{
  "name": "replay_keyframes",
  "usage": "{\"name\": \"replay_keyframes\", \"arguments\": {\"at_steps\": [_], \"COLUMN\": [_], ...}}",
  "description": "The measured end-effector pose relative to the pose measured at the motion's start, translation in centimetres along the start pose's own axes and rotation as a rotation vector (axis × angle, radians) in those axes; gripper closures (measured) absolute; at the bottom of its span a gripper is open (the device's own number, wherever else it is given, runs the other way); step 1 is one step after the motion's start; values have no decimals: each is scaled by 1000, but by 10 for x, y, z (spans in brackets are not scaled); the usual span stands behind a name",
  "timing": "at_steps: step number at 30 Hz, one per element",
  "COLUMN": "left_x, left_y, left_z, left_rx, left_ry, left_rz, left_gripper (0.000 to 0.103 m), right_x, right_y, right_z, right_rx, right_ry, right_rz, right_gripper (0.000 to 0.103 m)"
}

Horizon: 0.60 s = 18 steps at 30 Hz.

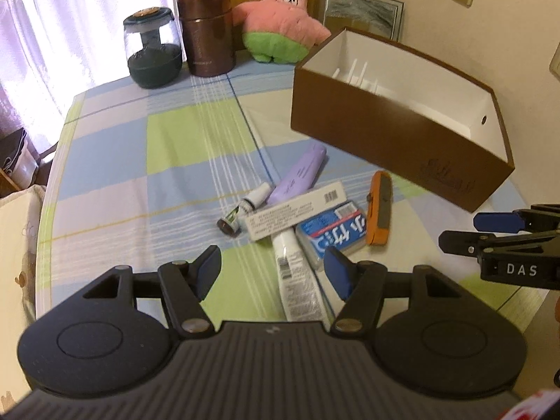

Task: Organize rigid objects
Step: 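Move both tools back out of the box over the remaining table items, then grasp the white tube with the left tool while the right tool grasps the orange utility knife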

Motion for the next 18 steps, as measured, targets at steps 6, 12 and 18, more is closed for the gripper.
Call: {"name": "replay_keyframes", "arguments": {"at_steps": [6,12,18], "left_x": [-15,-26,-33], "left_y": [-7,-16,-26], "left_z": [-9,-15,-15], "left_rx": [33,50,48], "left_ry": [-1,11,7], "left_rz": [-27,-58,-86], "left_gripper": [42,42,42], "right_x": [-8,-15,-18], "right_y": [-13,-24,-31], "right_z": [-15,-26,-30], "right_rx": [19,34,47], "right_ry": [26,47,51], "right_rz": [-37,-71,-75], "right_gripper": [49,49,49]}}
Point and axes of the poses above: each gripper's, at about its wrist camera, not at the fingertips, and y roughly against the way its jaws point, z to its right, x to its top, the point moved 4 cm from there along -y, roughly the way its jaws point, and after that the axes turned 15 degrees about y, right-handed, at the moved point
